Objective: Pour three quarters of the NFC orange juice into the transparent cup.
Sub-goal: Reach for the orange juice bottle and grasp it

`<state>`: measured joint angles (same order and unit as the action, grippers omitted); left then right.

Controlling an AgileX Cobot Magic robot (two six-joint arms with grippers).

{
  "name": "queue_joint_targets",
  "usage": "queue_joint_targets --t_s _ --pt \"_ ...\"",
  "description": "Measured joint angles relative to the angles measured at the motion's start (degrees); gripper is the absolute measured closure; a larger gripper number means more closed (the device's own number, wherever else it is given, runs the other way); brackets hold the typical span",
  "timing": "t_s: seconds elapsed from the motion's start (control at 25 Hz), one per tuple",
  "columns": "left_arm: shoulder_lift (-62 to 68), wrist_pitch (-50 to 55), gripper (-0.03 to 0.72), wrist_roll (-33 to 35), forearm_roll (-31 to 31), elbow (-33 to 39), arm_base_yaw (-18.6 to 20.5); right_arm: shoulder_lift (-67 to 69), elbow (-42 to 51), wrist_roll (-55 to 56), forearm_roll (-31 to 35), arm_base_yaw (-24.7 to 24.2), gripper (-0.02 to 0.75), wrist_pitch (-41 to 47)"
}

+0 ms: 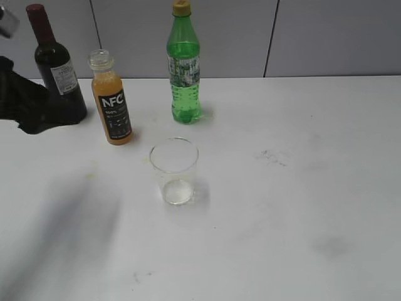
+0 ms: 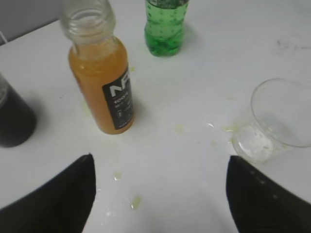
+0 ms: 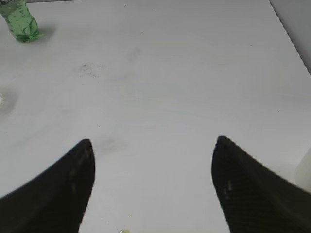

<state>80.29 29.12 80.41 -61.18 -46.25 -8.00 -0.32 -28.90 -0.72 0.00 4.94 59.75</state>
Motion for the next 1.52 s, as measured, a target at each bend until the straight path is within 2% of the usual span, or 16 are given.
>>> queue_joint_targets --t_s 0.12,0.32,0.4,0.52,0.68,0.84,1.52 --pt "4.0 0.9 0.043 12.2 -10.8 0.0 1.2 0.0 0.0 0.0 0.0 0.0 0.165 0.0" --pt "8.6 9.9 0.045 32.1 -32.1 0.0 7.0 0.0 0.0 0.1 0.0 0.0 0.165 0.0" --pt "10.6 14.0 0.047 37.8 -35.9 0.0 8.9 0.0 0.0 0.1 0.0 0.0 0.165 0.0" --pt "14.5 15.9 0.049 44.0 -37.7 0.0 10.4 0.0 0.0 0.1 0.0 0.0 0.165 0.0" --pt "18.7 17.4 0.050 51.5 -38.0 0.0 10.3 0.0 0.0 0.2 0.0 0.0 0.165 0.0" --pt "23.5 18.0 0.050 56.5 -38.0 -0.3 10.5 0.0 0.0 0.4 0.0 0.0 0.165 0.0" --pt "37.9 18.0 0.075 57.7 -38.3 -14.3 10.7 0.0 0.0 0.7 0.0 0.0 0.165 0.0"
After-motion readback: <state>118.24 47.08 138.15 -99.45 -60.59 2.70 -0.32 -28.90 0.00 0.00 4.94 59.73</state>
